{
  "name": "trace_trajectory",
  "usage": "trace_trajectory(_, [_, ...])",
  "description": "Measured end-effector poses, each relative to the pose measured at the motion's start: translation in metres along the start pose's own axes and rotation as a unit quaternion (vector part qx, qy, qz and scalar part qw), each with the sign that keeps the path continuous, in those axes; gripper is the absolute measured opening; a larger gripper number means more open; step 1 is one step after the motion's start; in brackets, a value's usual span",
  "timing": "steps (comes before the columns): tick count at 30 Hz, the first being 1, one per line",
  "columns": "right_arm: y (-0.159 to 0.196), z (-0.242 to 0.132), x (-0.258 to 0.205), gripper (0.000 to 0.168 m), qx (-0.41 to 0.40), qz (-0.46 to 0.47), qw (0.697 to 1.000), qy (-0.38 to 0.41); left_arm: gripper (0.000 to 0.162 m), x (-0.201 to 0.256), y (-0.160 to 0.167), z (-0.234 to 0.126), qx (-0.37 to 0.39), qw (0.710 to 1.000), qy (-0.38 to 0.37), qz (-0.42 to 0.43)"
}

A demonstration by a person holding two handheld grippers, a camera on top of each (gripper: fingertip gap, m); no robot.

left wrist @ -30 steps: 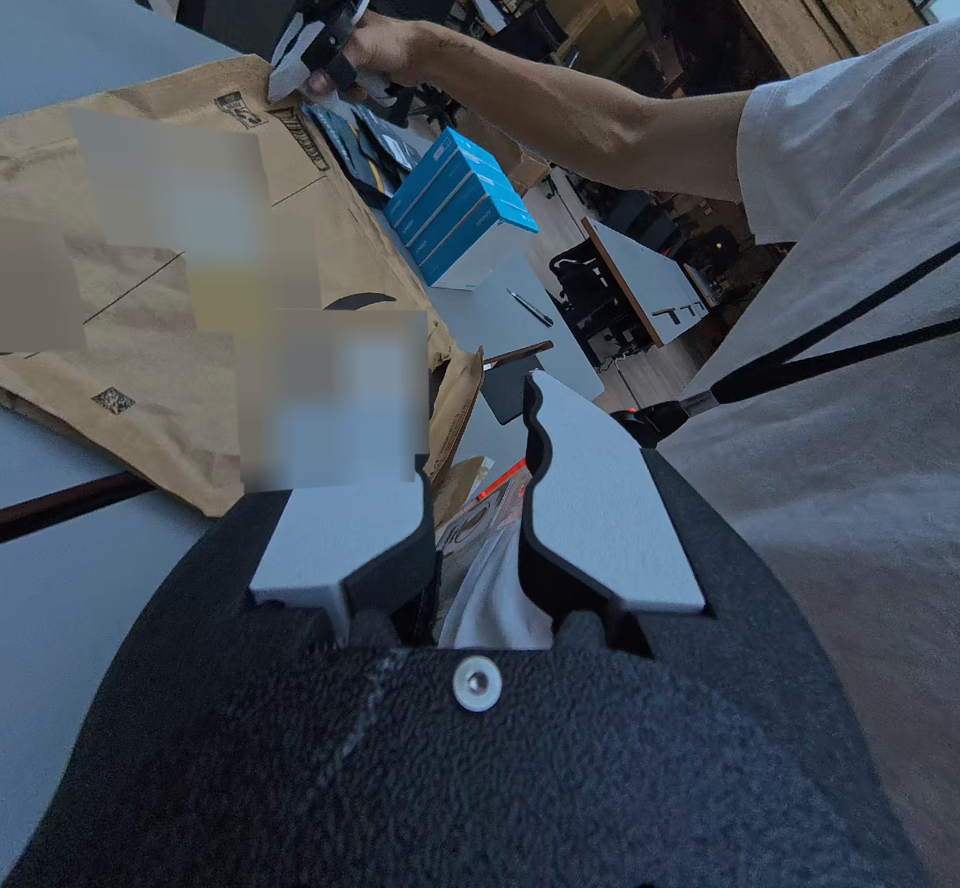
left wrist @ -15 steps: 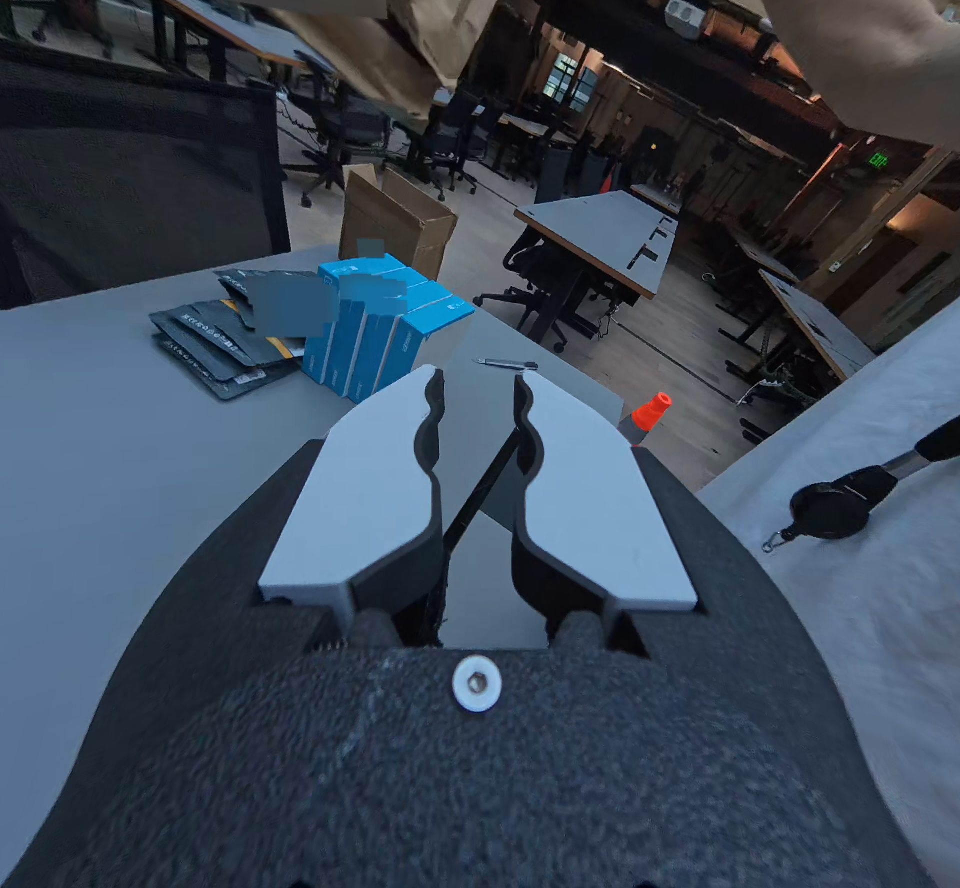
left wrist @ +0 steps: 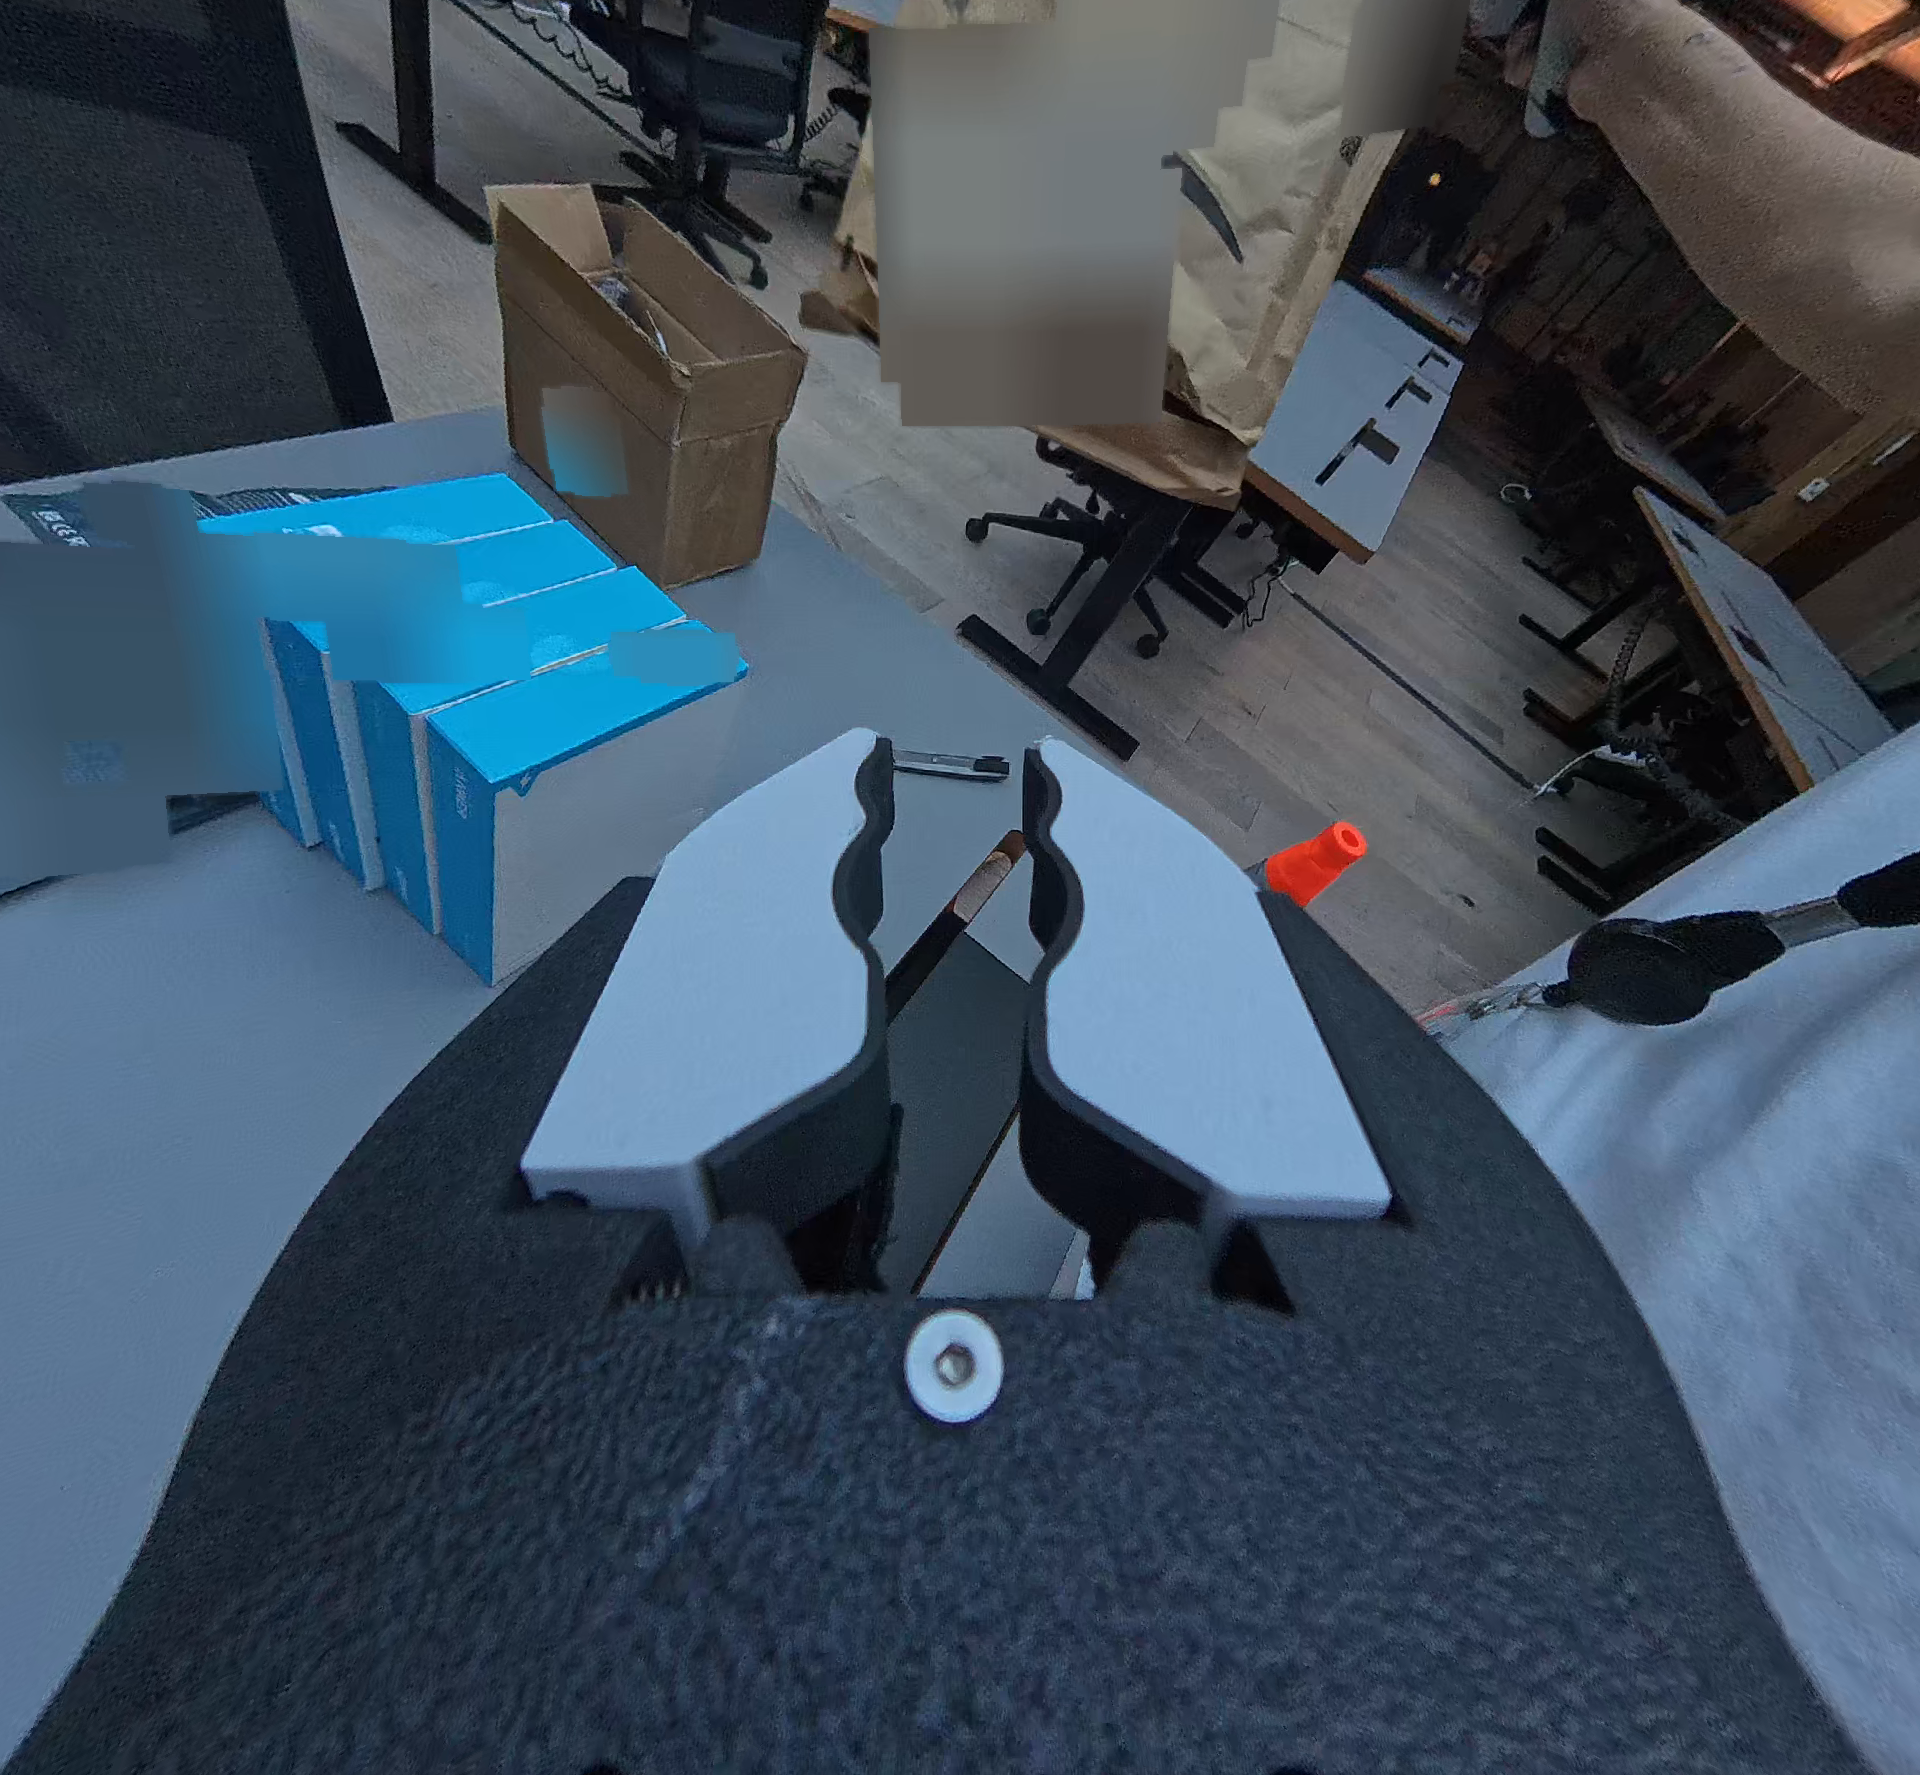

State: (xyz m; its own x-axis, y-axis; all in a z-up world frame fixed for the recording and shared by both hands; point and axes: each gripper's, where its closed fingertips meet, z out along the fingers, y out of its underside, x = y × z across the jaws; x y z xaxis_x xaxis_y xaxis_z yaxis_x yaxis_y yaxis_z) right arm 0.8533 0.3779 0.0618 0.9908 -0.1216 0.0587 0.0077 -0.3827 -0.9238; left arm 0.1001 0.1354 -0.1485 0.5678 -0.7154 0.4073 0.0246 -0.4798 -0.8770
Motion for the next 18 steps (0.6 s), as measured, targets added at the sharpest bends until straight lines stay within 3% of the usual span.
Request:
trace_trajectory(9, [0.220, 0.109, 0.068, 0.000, -0.136, 0.086, 0.987, 0.026, 0.023, 0.018, 0.000, 0.020, -0.067, 0.996, -0.058, 0.003])
trace_trajectory(14, [0.306, 0.137, 0.100, 0.000, -0.186, 0.109, 0.973, 0.086, 0.023, 0.021, 0.004, 0.017, -0.108, 0.990, -0.092, 0.012])
trace_trajectory(18, [0.351, 0.144, 0.134, 0.000, -0.189, 0.143, 0.957, 0.166, 0.022, 0.019, 0.012, 0.007, -0.121, 0.985, -0.120, 0.009])
